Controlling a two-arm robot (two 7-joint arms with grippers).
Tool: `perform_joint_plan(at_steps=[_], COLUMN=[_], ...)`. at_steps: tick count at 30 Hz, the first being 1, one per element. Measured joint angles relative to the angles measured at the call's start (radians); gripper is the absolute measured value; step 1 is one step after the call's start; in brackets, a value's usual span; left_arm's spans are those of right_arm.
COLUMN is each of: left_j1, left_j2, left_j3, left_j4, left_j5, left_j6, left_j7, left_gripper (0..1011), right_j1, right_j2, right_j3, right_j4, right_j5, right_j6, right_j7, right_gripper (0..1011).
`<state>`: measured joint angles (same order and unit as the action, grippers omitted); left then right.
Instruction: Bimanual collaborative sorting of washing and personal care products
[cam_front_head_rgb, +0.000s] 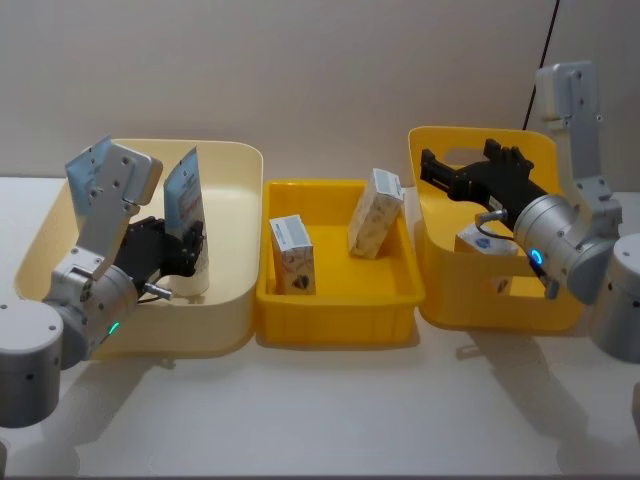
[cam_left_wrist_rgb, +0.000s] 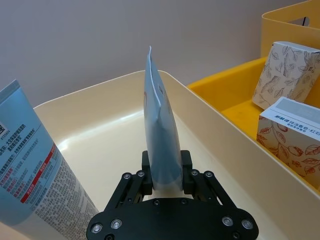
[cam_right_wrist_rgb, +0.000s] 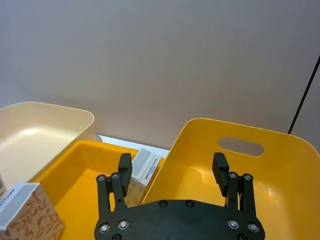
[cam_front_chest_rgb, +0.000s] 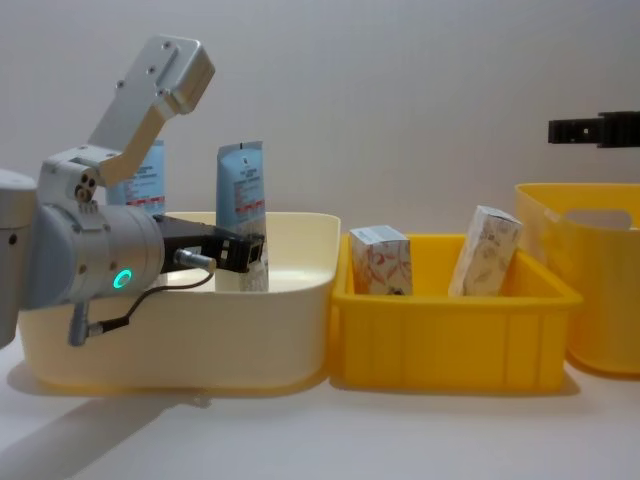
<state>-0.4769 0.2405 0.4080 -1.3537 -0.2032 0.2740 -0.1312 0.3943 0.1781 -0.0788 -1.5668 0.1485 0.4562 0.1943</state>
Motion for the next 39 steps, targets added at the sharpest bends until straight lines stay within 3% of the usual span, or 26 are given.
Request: perform_joint_plan(at_steps=[20, 39], left_j1=[0.000, -0.009], left_j2=[-0.002, -0.004], left_j3=[-0.001, -0.001], left_j4=[0.001, -0.050], left_j5=[0.006, 0.052], left_j6=[-0.014, -0.043], left_j7=[-0.003, 0.009], left_gripper=[318, 317], right_j1=[0.000, 0.000], right_j2=[0.000, 0.000], right_j3=[0.000, 0.000], right_j4=[0.000, 0.000], right_j5=[0.000, 0.000], right_j6=[0.000, 0.000], right_j7=[0.000, 0.000], right_gripper=[1001, 1001])
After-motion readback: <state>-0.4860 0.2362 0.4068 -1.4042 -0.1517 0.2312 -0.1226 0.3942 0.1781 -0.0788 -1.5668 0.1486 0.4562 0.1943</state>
